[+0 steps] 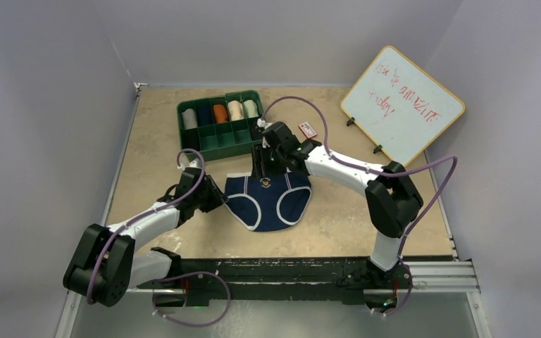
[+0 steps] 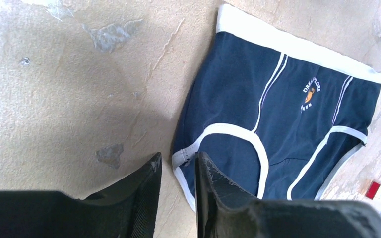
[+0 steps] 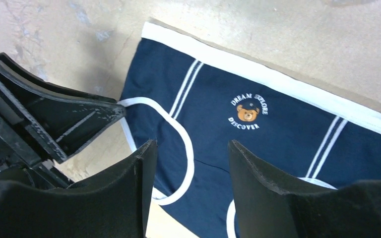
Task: Roll the underwear
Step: Fold the underwear at the center of the board.
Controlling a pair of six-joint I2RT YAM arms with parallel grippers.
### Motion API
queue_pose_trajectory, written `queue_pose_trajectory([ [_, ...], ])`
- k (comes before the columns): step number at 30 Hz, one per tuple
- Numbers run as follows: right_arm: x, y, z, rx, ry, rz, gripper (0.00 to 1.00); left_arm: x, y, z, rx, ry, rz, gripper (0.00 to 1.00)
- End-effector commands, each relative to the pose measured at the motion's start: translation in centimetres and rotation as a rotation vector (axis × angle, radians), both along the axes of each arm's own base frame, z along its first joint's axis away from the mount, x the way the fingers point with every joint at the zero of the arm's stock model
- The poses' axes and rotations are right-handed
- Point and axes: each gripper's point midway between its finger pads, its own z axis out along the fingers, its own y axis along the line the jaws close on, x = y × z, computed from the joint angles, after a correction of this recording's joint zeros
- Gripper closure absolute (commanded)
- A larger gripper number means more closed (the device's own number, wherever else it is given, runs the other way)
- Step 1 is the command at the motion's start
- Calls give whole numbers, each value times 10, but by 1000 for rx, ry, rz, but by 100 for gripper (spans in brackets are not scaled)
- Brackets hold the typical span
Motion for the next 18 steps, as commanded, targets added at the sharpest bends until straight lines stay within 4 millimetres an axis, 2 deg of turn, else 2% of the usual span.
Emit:
queue_pose_trajectory([
  [1, 5, 16, 14, -5, -12, -20, 43, 2, 10, -7, 33, -4, 49, 72],
  [8, 4, 42, 4, -30, -3, -5, 44, 6, 0, -6, -24, -50, 15, 78],
  [18, 5, 81, -6, -58, -5, 12, 48, -1, 0, -4, -41, -60, 10, 93],
])
